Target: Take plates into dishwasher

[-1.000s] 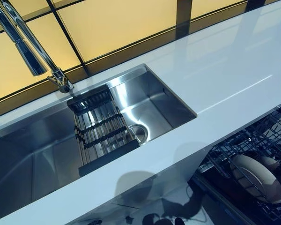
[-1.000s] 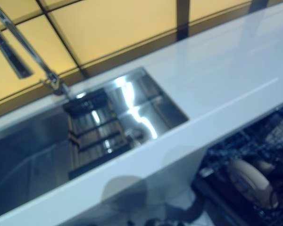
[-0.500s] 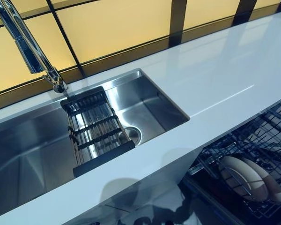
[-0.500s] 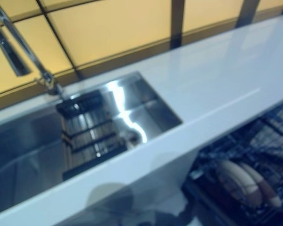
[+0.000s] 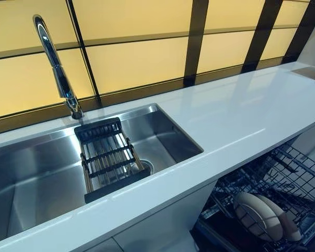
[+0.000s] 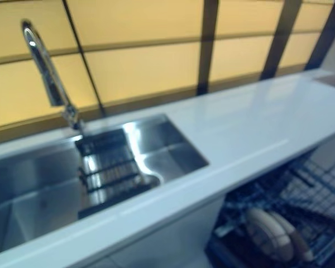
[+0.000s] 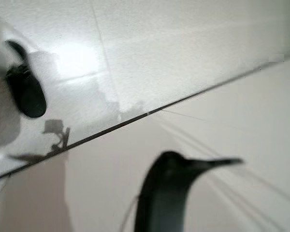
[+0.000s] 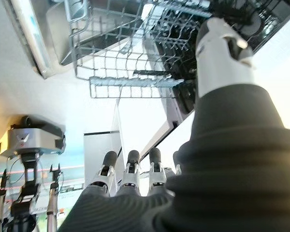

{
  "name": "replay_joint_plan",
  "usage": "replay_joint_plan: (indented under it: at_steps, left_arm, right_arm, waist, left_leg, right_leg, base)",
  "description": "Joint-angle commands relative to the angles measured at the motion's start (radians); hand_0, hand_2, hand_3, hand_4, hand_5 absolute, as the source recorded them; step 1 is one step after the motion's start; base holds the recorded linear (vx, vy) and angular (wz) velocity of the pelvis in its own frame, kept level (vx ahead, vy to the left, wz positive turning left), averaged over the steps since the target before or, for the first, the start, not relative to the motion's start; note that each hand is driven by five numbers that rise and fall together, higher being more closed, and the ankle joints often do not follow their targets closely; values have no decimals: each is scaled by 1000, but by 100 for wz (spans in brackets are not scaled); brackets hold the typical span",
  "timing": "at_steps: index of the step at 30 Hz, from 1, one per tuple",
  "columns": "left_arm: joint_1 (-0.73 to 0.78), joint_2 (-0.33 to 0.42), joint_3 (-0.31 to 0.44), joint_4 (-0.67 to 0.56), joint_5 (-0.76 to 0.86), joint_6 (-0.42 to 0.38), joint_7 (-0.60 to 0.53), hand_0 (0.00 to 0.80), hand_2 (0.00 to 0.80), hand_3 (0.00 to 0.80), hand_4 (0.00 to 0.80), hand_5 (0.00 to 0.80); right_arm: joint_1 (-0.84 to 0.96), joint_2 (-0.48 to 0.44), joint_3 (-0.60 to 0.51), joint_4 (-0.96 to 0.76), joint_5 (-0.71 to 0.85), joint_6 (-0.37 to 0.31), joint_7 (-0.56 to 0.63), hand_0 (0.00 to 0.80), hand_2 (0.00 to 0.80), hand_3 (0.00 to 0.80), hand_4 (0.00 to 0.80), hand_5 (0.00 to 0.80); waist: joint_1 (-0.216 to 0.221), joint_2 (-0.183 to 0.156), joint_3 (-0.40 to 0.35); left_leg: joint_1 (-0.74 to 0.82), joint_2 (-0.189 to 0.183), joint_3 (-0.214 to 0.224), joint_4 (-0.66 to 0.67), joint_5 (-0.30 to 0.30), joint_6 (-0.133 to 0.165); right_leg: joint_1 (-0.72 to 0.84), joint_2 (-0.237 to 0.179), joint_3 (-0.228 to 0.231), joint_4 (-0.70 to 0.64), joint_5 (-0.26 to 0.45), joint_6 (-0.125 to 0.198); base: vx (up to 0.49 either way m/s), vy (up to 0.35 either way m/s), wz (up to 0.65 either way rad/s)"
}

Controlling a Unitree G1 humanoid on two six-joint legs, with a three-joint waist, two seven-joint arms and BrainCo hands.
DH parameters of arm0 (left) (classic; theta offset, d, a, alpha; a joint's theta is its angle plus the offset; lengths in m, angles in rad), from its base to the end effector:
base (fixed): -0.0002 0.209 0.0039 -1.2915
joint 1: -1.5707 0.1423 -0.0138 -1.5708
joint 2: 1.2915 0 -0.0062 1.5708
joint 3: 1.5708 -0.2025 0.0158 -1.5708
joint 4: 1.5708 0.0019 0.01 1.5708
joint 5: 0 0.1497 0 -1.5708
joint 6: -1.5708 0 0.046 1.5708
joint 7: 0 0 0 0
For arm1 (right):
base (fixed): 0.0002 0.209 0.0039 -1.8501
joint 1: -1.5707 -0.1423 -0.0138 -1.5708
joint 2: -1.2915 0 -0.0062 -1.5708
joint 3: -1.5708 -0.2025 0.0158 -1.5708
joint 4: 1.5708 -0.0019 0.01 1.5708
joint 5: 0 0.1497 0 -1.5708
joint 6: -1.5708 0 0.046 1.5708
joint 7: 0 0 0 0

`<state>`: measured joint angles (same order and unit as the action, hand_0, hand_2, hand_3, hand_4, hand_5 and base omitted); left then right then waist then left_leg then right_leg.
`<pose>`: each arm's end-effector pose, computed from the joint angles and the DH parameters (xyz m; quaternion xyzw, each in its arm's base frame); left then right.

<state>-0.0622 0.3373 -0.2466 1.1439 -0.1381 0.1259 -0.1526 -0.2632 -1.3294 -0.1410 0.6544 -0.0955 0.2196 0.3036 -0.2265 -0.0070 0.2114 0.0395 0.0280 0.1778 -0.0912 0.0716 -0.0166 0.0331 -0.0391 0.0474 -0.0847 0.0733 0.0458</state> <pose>0.1088 0.2549 -0.1288 0.1073 0.5819 -0.0286 0.8056 0.1948 -0.4624 0.2289 -0.5032 0.2690 -0.2316 0.7879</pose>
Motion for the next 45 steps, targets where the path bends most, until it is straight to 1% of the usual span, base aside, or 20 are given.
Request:
replay_joint_plan:
  at_steps: [1, 9, 11, 12, 13, 15, 16, 17, 19, 23, 26, 27, 30, 31, 33, 35, 36, 40, 41, 45]
  left_arm:
    - [-19, 23, 35, 72, 39, 33, 36, 0, 0, 0, 0, 0]
    - [-10, 32, 58, 106, 72, 45, 79, 0, 0, 0, 0, 0]
    - [-11, 45, 59, 111, 85, 59, 82, 0, 0, 0, 0, 0]
    - [-12, 51, 61, 111, 101, 66, 86, 0, 0, 0, 0, 0]
    - [-15, 63, 62, 113, 121, 75, 97, 0, 0, 0, 0, 0]
    - [-17, 86, 73, 111, 86, 90, 120, 0, 0, 0, 0, 0]
    - [-19, 98, 85, 105, 61, 107, 126, 0, 0, 0, 0, 0]
    - [-19, 100, 88, 105, 57, 109, 127, 0, 0, 0, 0, 0]
    - [-21, 111, 104, 114, 14, 129, 129, 0, 0, 0, 0, 0]
    - [-8, 106, 115, 144, 6, 111, 127, 0, 0, 0, 0, 0]
    - [-12, 110, 118, 155, 21, 78, 107, 0, 0, 0, 0, 0]
    - [-14, 110, 116, 153, 21, 72, 109, 0, 0, 0, 0, 0]
    - [-23, 115, 117, 151, 12, 58, 116, 0, 0, 0, 0, 0]
    - [-70, 143, 106, 132, -20, 53, 144, 0, 0, 0, 0, 0]
    - [-100, 154, 96, 121, -45, 53, 166, 0, 0, 0, 0, 0]
    - [-129, 155, 97, 118, -58, 41, 171, 0, 0, 0, 0, 0]
    - [-136, 148, 99, 120, -52, 27, 166, 0, 0, 0, 0, 0]
    - [-124, 138, 101, 114, -58, 9, 166, 0, 0, 0, 0, 0]
    - [-107, 132, 102, 112, -50, 0, 171, 0, 0, 0, 0, 0]
    - [-45, 140, 132, 115, -60, -11, 176, 0, 0, 0, 0, 0]
  right_arm:
    - [-98, -61, 47, 61, 15, -2, -6, 0, 0, 0, 0, 0]
    - [-105, -72, 62, 120, 44, 23, -23, 0, 0, 0, 0, 0]
    - [-39, -68, 7, 129, 32, 17, -17, 0, 0, 0, 0, 0]
    - [-7, -61, -22, 147, 38, -2, -26, 0, 0, 0, 0, 0]
    - [15, -51, -47, 158, 62, -15, -37, 0, 0, 0, 0, 0]
    - [1, -39, -54, 146, 61, -19, -34, 0, 0, 0, 0, 0]
    - [-15, -37, -41, 139, 59, -14, -40, 0, 0, 0, 0, 0]
    - [-18, -37, -38, 138, 63, -15, -41, 0, 0, 0, 0, 0]
    - [-22, -42, -34, 137, 90, -14, -47, 0, 0, 0, 0, 0]
    - [-24, -51, -46, 198, 92, -38, -22, 0, 0, 0, 0, 0]
    - [-97, -41, -9, 298, 51, -58, -2, 0, 0, 0, 0, 0]
    - [-106, -39, -1, 310, 55, -54, -7, 0, 0, 0, 0, 0]
    - [-140, -30, 23, 344, 51, -57, -20, 0, 0, 0, 0, 0]
    - [-188, -15, 53, 399, 111, -23, -50, 0, 0, 0, 0, 0]
    - [-195, -11, 65, 409, 121, -5, -57, 0, 0, 0, 0, 0]
    - [-173, -12, 52, 419, 134, -2, -79, 0, 0, 0, 0, 0]
    - [-134, 0, 26, 424, 164, -14, -91, 0, 0, 0, 0, 0]
    - [-71, 25, -25, 414, 144, -19, -95, 0, 0, 0, 0, 0]
    - [-47, 44, -47, 425, 175, -31, -98, 0, 0, 0, 0, 0]
    - [-60, 92, -25, 423, 170, 26, -90, 0, 0, 0, 0, 0]
  waist:
    - [59, -81, -51]
    - [80, -105, -48]
    - [77, -118, -45]
    - [82, -128, -39]
    - [92, -134, -25]
    - [109, -130, -13]
    - [122, -122, -11]
    - [125, -121, -13]
    - [149, -106, -34]
    - [191, -124, -86]
    - [232, -162, -114]
    - [234, -171, -115]
    - [242, -182, -116]
    - [261, -206, -99]
    - [258, -209, -85]
    - [247, -196, -56]
    - [238, -183, -42]
    - [237, -159, -20]
    - [254, -136, -7]
    - [293, -98, 6]
  left_leg:
    - [78, -3, -10, 17, -134, 14]
    - [54, -39, -25, 80, -170, 54]
    - [53, -50, -31, 68, -156, 54]
    - [54, -50, -31, 61, -148, 48]
    - [57, -39, -24, 47, -138, 38]
    - [60, -16, 18, 13, -116, 36]
    - [47, -4, 40, 4, -100, 39]
    - [41, -2, 44, 4, -96, 40]
    - [-2, 11, 56, 4, -72, 46]
    - [-84, 4, 71, 30, -59, 52]
    - [-190, -10, 108, 121, -82, 84]
    - [-194, -23, 103, 132, -108, 87]
    - [-222, -23, 120, 160, -118, 98]
    - [-333, 5, 160, 257, -129, 103]
    - [-361, 13, 174, 289, -130, 98]
    - [-359, 15, 182, 290, -130, 98]
    - [-349, 9, 184, 275, -117, 87]
    - [-334, 5, 180, 224, -79, 69]
    - [-348, 2, 153, 182, -27, 42]
    - [-390, 18, 121, 25, 68, -7]
  right_leg:
    - [-38, -20, 12, 52, -12, 79]
    - [-61, -44, 36, 105, 5, 101]
    - [-81, -58, 33, 84, 61, 124]
    - [-97, -69, 17, 59, 103, 143]
    - [-128, -75, -27, 53, 131, 161]
    - [-154, -69, -102, 110, 119, 164]
    - [-154, -63, -136, 179, 98, 158]
    - [-153, -63, -143, 193, 93, 156]
    - [-107, -51, -171, 278, 24, 129]
    - [2, -38, -149, 329, -10, 110]
    - [101, -24, -121, 350, -20, 109]
    - [113, -32, -119, 357, -34, 117]
    - [126, -33, -128, 349, -43, 117]
    - [160, -2, -144, 296, -113, 86]
    - [138, 16, -150, 314, -123, 72]
    - [93, 24, -162, 370, -147, 57]
    - [74, 36, -173, 363, -171, 41]
    - [55, 54, -171, 370, -199, 26]
    - [94, 93, -151, 339, -277, -18]
    - [115, 132, -143, 328, -351, -59]
  base:
    - [11, 104, -1]
    - [25, 140, -1]
    - [74, 82, 1]
    - [0, 0, 0]
    - [-84, 15, 0]
    - [-205, 74, -30]
    - [-202, 79, -92]
    - [-206, 83, -141]
    - [-201, 58, -78]
    - [-169, 28, -35]
    - [-240, -36, -30]
    - [-250, -96, -4]
    - [-263, -152, 8]
    - [-649, -399, 25]
    - [-589, -313, 26]
    - [-509, -177, 13]
    - [-462, -156, 27]
    - [-342, -110, 22]
    - [-599, -215, 38]
    - [-452, -150, 19]
